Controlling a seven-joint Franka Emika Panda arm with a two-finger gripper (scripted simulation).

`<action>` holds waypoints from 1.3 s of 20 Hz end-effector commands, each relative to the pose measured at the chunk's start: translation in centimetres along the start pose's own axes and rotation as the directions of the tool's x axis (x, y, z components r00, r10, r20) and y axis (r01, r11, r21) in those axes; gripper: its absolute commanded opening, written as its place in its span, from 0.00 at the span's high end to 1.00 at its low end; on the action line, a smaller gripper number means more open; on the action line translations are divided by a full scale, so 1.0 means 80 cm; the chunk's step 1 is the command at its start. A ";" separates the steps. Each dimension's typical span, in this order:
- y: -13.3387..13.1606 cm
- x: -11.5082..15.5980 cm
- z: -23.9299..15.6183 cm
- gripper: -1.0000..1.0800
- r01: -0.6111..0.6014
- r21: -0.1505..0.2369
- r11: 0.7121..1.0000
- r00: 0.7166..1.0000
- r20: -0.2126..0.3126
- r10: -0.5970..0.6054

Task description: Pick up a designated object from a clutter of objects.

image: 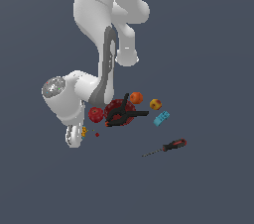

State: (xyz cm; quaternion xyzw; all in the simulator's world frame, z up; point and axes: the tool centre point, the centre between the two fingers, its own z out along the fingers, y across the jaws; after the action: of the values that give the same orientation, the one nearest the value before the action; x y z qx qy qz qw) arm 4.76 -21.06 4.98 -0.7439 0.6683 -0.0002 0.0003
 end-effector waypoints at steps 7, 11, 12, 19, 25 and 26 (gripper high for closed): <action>0.001 0.000 0.042 0.04 -0.004 -0.001 1.000 1.000 0.000 0.004; 0.000 0.001 0.043 1.00 -0.004 -0.001 1.000 1.000 0.000 0.004; 0.000 0.001 0.043 1.00 -0.004 -0.001 1.000 1.000 0.000 0.004; 0.000 0.001 0.043 1.00 -0.004 -0.001 1.000 1.000 0.000 0.004; 0.001 -0.006 0.037 1.00 -0.003 0.000 1.000 1.000 0.000 0.003; 0.001 -0.008 0.034 1.00 -0.003 0.000 1.000 1.000 0.000 0.003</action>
State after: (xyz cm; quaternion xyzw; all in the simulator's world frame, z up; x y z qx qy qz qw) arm 4.59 -20.69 1.93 -0.7426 0.6697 0.0004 0.0000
